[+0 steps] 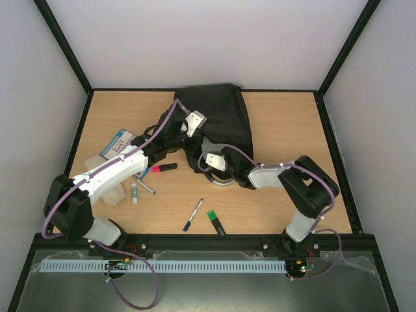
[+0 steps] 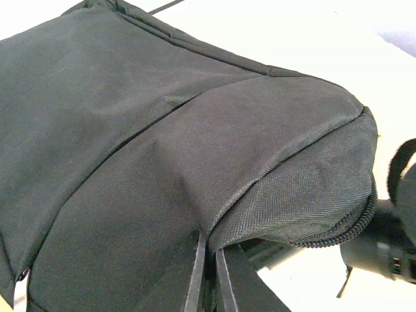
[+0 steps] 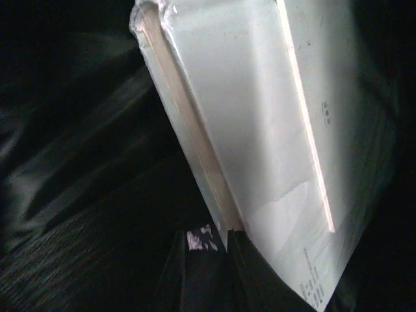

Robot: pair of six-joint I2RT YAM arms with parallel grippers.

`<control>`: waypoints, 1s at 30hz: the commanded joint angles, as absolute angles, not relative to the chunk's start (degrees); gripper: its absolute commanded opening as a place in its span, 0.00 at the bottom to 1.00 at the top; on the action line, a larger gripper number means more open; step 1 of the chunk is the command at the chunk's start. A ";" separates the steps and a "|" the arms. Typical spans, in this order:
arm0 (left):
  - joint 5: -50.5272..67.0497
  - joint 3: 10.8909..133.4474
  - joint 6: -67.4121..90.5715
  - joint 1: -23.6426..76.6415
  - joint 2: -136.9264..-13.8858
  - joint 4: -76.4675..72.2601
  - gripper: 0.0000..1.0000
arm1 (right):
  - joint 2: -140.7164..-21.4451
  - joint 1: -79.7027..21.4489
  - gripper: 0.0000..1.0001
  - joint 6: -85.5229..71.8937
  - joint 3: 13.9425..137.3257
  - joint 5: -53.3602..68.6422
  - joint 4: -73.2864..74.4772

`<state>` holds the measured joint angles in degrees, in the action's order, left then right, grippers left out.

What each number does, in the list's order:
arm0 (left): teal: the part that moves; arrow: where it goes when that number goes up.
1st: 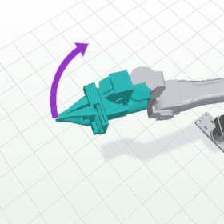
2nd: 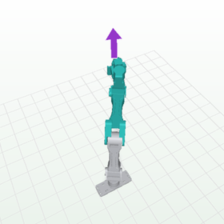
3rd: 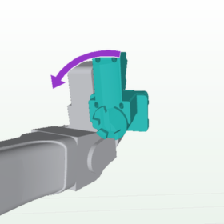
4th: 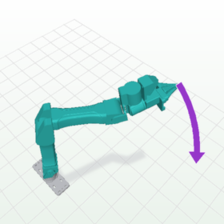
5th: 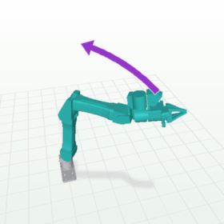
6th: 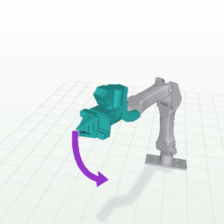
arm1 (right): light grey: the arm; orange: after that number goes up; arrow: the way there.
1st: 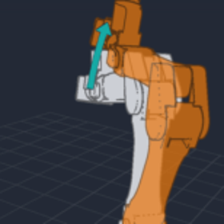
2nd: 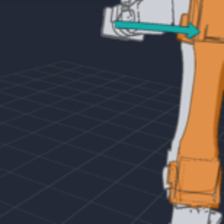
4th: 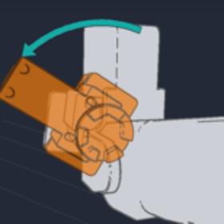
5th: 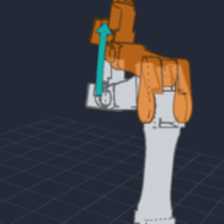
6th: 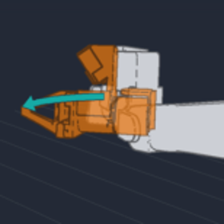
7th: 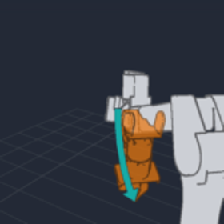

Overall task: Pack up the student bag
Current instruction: Place the book in the student bag.

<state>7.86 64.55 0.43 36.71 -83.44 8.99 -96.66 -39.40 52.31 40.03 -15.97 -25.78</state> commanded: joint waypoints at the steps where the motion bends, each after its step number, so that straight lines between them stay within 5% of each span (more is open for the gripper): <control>1: 9.17 66.63 0.62 36.30 -81.39 6.16 0.03 | -101.95 -39.55 0.17 52.98 42.93 -22.37 -37.56; 15: 9.99 66.49 0.71 36.36 -81.40 6.24 0.02 | -108.44 -39.62 0.17 50.60 46.49 -25.84 -43.37; 22: 8.03 66.21 0.24 36.31 -82.07 5.82 0.02 | -95.41 -41.09 0.22 44.85 40.51 -19.05 -25.57; 30: 8.31 67.69 0.15 37.26 -87.40 9.11 0.02 | -75.05 -41.09 0.27 34.88 37.77 3.36 9.60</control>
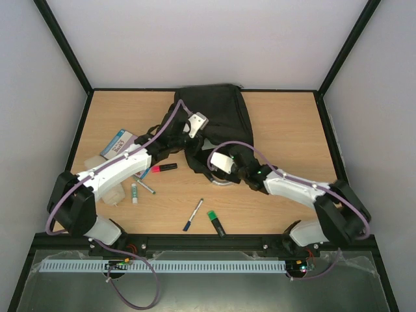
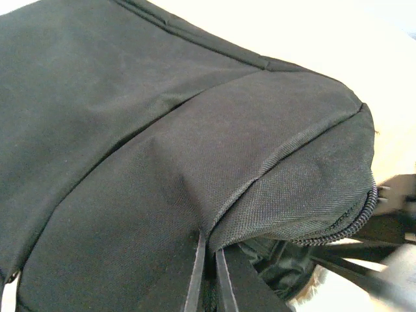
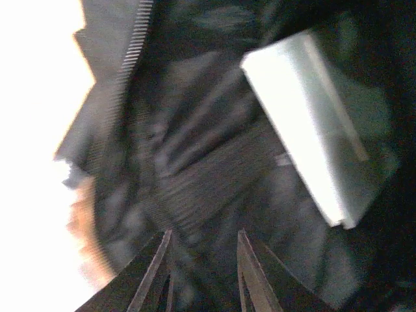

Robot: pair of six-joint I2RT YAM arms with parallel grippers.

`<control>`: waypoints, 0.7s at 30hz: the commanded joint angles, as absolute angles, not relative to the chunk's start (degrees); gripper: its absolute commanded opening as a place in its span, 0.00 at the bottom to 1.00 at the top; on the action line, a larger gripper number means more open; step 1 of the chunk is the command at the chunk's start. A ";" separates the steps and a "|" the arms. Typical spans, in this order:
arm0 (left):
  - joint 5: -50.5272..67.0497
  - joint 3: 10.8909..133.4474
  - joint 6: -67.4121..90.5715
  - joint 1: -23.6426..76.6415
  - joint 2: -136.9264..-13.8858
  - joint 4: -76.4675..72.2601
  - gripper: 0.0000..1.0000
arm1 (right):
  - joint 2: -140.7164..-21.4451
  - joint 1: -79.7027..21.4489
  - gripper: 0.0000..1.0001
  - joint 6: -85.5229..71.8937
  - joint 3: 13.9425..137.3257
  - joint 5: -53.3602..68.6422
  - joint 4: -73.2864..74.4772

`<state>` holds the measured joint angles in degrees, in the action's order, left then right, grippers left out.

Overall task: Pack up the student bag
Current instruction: Place the book in the student bag.

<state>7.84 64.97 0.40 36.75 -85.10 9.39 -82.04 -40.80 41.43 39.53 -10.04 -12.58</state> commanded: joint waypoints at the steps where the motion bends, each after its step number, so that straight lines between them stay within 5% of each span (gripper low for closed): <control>1: 9.65 67.58 0.26 37.34 -87.85 9.82 0.02 | -72.72 -40.90 0.27 33.76 37.68 5.00 12.26; 7: 11.87 64.28 3.15 38.24 -89.98 10.39 0.06 | -57.39 -32.68 0.25 24.14 37.96 9.87 16.43; 12: 13.21 61.66 6.50 39.90 -93.29 11.22 0.14 | -57.95 -23.48 0.25 17.37 42.67 13.76 15.74; 16: 12.54 59.01 8.33 41.47 -95.10 10.64 0.22 | -63.03 -20.67 0.42 13.06 45.22 13.37 11.28; 20: 12.11 58.97 9.68 43.75 -93.84 11.92 0.50 | -69.54 -19.64 0.50 10.54 53.82 14.47 15.72; 21: 11.82 59.63 9.44 44.34 -92.59 12.86 0.82 | -70.20 -19.46 0.52 9.37 55.69 15.55 16.70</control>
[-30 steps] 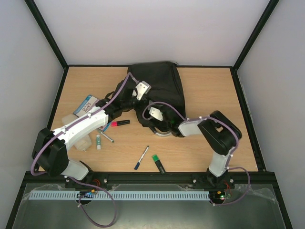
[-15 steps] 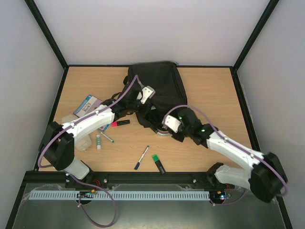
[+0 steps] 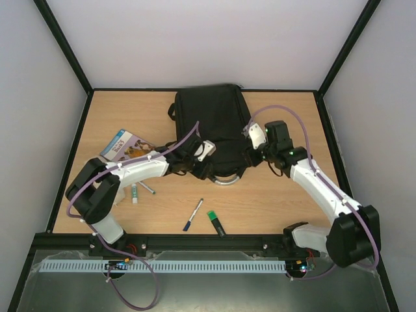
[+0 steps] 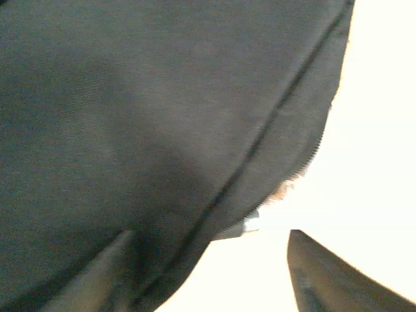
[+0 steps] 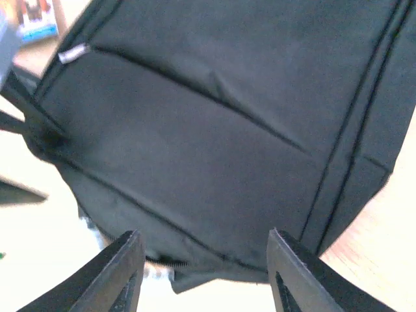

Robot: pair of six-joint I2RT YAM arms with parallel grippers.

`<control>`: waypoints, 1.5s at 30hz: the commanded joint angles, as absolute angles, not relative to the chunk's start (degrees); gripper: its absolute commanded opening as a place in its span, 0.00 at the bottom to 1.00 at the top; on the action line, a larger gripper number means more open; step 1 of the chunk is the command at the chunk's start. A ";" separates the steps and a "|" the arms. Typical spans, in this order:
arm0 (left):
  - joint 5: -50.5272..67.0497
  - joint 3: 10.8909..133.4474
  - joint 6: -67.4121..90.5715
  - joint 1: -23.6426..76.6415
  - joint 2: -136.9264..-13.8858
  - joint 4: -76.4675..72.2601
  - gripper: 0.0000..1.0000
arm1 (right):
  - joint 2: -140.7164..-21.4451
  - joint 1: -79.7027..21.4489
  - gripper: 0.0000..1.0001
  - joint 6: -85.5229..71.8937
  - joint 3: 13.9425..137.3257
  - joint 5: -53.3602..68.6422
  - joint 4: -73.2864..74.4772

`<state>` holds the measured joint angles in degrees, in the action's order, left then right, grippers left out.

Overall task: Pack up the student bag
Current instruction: Place the book in the student bag, then adjust the student bag at the center of the board.

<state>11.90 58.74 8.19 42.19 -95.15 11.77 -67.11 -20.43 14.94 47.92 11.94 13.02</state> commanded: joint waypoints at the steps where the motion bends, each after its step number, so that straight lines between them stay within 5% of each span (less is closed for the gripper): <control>1: 11.28 60.30 9.52 44.79 -91.18 13.73 0.98 | -70.56 -19.45 0.55 8.22 56.97 17.15 17.23; 3: 10.96 61.61 9.90 44.83 -87.58 15.14 0.99 | -70.88 -19.47 0.71 8.13 58.98 20.73 18.21; 4: 9.54 62.47 10.27 44.83 -86.00 16.21 0.99 | -70.92 -19.43 0.91 8.72 59.22 21.41 18.47; 5: 6.64 63.94 10.78 44.78 -84.41 18.22 0.99 | -70.95 -19.42 0.99 9.45 59.69 21.22 18.68; 12: -12.88 67.25 9.33 42.68 -81.96 19.99 0.99 | -70.28 -19.54 0.99 10.17 58.05 9.55 15.00; 19: 2.05 60.49 23.69 24.56 -81.49 2.18 0.99 | -68.71 -19.55 0.99 8.51 54.35 4.51 11.87; 23: -1.28 63.27 32.59 18.80 -85.37 1.43 0.99 | -66.73 -19.49 0.99 11.36 50.14 9.65 11.02; 30: -5.29 98.26 26.52 17.11 -114.75 32.64 0.99 | -65.02 -19.50 0.99 13.68 46.85 12.69 8.22; 35: 6.25 90.99 29.90 14.49 -116.44 17.66 0.97 | -63.12 -19.49 0.99 14.99 44.55 12.58 6.80; 41: 11.13 95.56 31.45 14.71 -124.12 16.35 0.97 | -64.63 -19.43 1.00 13.72 44.07 1.75 4.95; 45: 16.23 95.93 30.66 16.67 -126.50 13.39 0.88 | -65.75 -19.28 0.99 13.33 43.76 1.02 4.06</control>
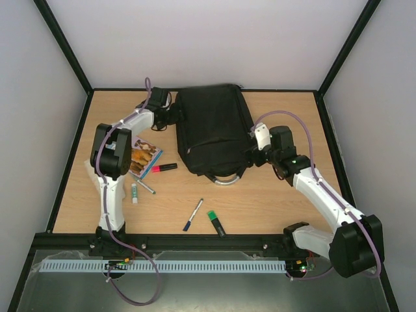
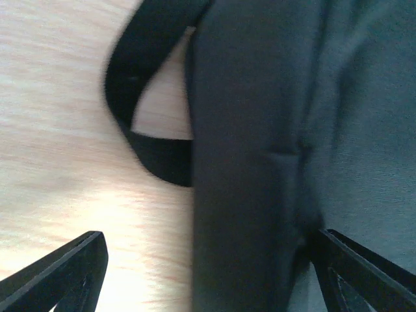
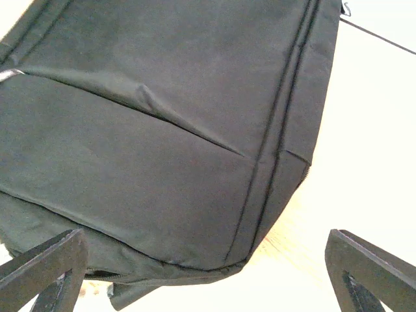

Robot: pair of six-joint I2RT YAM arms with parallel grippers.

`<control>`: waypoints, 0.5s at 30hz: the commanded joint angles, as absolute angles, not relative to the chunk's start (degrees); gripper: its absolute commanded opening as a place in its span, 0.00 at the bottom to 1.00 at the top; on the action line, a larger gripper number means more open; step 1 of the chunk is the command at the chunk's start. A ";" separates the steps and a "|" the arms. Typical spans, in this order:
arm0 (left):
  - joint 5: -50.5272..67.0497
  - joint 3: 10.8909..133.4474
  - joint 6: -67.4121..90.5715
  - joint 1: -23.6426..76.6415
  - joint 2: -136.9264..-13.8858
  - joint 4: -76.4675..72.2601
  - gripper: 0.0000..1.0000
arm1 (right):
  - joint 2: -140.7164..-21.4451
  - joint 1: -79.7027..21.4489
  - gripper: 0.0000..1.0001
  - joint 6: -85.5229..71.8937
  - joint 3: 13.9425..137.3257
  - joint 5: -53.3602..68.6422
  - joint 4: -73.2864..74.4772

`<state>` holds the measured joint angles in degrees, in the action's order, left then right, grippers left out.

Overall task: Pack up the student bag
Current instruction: Adjust the student bag at the center of the board.

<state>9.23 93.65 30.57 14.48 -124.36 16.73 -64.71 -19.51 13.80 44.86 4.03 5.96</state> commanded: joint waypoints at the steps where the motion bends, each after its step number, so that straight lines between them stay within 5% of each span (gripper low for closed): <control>1: 16.44 96.38 30.67 17.43 -126.99 13.56 0.87 | -66.01 -19.25 0.99 13.55 43.63 1.39 3.98; 15: 20.87 101.33 30.26 26.45 -131.79 11.37 0.86 | -66.59 -19.09 0.98 15.69 43.77 3.31 5.47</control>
<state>15.64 97.23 30.79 24.75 -128.07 12.14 -67.53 -19.46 14.83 44.36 2.57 5.15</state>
